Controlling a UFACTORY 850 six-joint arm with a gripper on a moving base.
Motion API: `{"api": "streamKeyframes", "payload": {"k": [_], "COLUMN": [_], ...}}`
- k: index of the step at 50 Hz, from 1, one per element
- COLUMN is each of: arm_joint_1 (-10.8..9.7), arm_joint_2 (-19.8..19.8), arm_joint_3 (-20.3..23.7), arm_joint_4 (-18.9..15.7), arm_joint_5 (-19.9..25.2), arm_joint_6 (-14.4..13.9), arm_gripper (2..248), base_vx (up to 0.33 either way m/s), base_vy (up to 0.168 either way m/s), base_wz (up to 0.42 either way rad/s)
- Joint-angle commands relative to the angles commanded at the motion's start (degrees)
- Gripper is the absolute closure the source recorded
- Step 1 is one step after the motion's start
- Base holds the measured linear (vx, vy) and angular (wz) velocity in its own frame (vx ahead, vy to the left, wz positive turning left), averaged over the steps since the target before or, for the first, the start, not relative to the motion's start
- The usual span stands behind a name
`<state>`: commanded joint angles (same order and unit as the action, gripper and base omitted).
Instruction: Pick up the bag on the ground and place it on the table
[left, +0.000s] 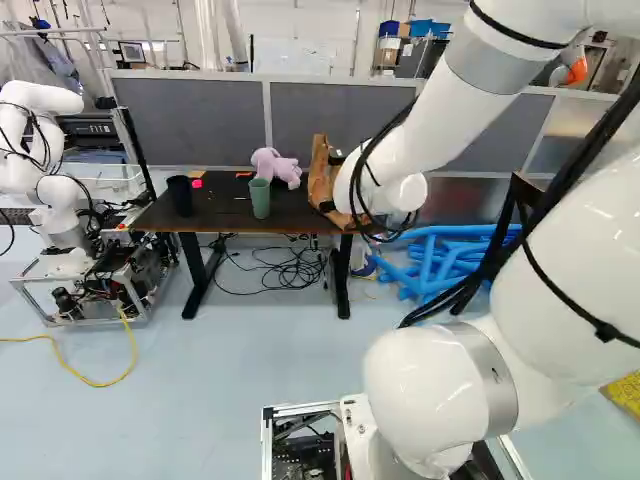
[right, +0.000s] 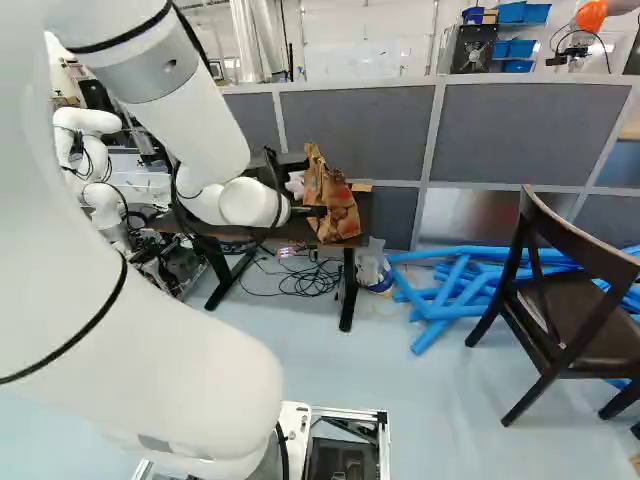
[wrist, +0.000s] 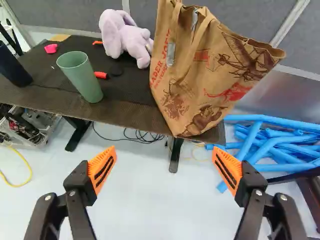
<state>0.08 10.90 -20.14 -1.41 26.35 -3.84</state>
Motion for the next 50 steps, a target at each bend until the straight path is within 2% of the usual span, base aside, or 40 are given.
{"api": "streamKeyframes", "payload": {"k": [25,50], "arm_joint_1": [0.0,-0.1], "arm_joint_2": [2.6,4.2], "arm_joint_3": [7.6,12.5], "arm_joint_4": [0.7,1.2], "arm_joint_5": [11.8,19.6], "arm_joint_6": [1.9,3.2], "arm_gripper": [3,3], "base_vx": [0.000,0.000], "base_vy": [0.000,0.000], "base_wz": [0.000,0.000]}}
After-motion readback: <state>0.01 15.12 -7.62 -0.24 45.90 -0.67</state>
